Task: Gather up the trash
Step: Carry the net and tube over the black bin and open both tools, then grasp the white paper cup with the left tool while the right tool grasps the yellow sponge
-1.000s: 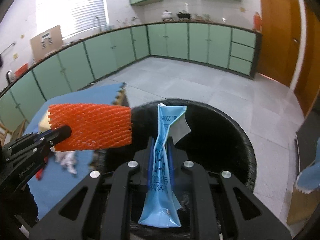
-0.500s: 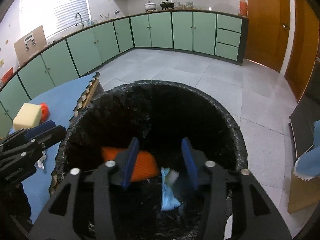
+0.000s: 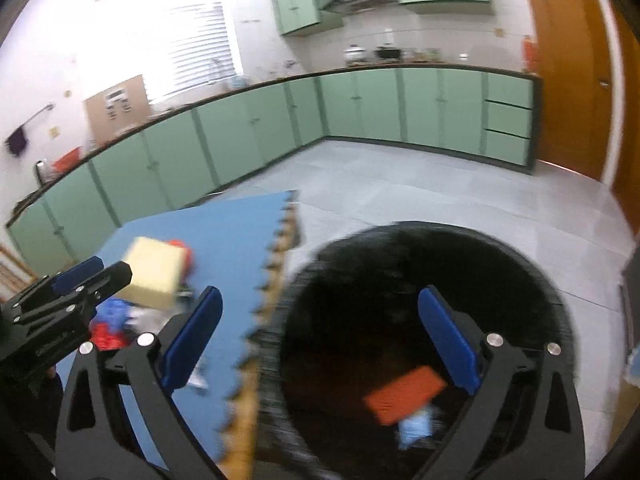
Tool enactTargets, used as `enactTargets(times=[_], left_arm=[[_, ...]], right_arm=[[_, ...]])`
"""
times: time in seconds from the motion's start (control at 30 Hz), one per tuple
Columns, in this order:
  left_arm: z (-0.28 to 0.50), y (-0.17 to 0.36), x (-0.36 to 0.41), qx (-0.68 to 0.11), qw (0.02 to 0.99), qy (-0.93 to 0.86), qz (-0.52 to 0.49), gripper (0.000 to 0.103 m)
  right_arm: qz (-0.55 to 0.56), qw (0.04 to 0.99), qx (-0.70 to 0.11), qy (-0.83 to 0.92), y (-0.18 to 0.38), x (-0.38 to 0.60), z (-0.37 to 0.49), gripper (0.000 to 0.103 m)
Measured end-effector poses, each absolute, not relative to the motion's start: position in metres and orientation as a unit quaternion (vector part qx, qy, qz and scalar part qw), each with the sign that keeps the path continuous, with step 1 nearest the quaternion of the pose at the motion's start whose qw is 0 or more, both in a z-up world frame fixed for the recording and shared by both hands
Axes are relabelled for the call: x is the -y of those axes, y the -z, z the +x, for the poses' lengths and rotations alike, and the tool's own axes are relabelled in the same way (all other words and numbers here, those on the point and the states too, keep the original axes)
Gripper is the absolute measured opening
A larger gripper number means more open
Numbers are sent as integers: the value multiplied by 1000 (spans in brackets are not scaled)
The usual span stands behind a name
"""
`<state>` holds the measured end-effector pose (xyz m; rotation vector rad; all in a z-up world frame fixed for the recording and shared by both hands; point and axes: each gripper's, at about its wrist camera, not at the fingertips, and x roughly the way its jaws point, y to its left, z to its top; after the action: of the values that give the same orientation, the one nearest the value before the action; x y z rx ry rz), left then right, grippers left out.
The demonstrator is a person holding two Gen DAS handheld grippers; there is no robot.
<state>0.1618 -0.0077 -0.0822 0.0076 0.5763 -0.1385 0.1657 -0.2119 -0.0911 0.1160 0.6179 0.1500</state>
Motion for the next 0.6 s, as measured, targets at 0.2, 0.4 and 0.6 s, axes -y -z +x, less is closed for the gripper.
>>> enactTargets(times=[0.2,0.4,0.6], left_arm=[[145,81,-65,-273,962,-24,13,59],[138,106,-110,-303,951,-66,-4,59],[136,130,-122,-322,944,-70,-18,59]], right_arm=[[20,944,-306,-122,87,136,182,96],[6,937,-323,-135,103,93,195,96],[-9,935,-323,-147,114,72,196,96]])
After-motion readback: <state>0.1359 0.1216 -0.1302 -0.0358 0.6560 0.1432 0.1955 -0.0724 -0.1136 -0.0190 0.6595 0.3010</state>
